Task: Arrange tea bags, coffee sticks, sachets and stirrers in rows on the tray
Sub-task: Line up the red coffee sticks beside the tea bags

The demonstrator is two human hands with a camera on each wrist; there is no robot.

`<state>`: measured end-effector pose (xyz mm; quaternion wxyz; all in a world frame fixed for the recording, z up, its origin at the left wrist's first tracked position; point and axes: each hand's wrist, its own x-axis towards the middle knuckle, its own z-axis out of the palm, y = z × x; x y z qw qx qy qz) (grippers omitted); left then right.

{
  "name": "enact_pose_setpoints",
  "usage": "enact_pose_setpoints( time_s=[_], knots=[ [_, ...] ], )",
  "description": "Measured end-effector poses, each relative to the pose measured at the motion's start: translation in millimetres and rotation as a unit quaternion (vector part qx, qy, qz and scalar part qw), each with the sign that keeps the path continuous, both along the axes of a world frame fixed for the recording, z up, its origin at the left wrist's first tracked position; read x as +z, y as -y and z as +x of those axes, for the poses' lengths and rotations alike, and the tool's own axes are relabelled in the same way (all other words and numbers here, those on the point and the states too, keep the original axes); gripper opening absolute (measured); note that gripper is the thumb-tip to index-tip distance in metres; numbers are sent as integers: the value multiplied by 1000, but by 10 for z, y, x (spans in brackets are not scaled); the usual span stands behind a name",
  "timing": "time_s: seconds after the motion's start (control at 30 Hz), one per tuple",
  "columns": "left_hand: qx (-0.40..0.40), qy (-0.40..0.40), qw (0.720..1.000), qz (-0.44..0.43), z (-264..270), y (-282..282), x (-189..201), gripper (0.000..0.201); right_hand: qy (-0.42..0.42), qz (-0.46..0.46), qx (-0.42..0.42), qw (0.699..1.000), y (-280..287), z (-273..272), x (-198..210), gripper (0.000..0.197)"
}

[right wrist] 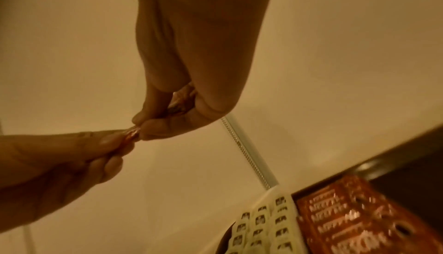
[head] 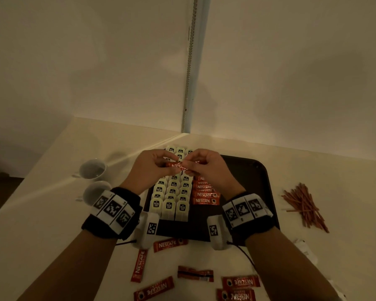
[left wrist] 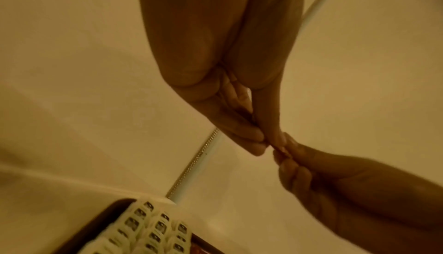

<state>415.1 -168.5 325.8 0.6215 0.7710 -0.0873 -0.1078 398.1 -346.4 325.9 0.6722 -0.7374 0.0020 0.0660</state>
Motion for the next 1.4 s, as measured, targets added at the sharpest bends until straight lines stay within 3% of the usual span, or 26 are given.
enact_pose_setpoints(
  time_s=[0.13,0.37,0.6,0.83,1.0,1.17,1.3,1.4],
  knots=[
    [-25,6,999,25,36,-68,49,24,22,-10,29,999,53,-14,53,17],
    [4,-41,992,-120,-85,32,13,17,72,-66,-13,995,12,-71,131,13],
    [47,-28,987,-150,-99,82,79,13,33,26,-52,998,87,-112,147,11],
    [71,-10,978,-195,-131,101,87,16,26,-4,-26,999,138,-140,216,13],
    [65,10,985,-161,-118,120,53,17,8,-61,13,998,240,-122,241,16],
    [28,11,997,-68,-175,95,-52,18,3,-173,67,983,393,-142,103,20],
    [17,-30,999,-18,-271,-49,-102,33,-7,-259,34,965,593,-172,-224,16],
    [5,-47,999,17,-429,-302,-176,20,-46,-305,11,951,784,-293,-606,16]
  ],
)
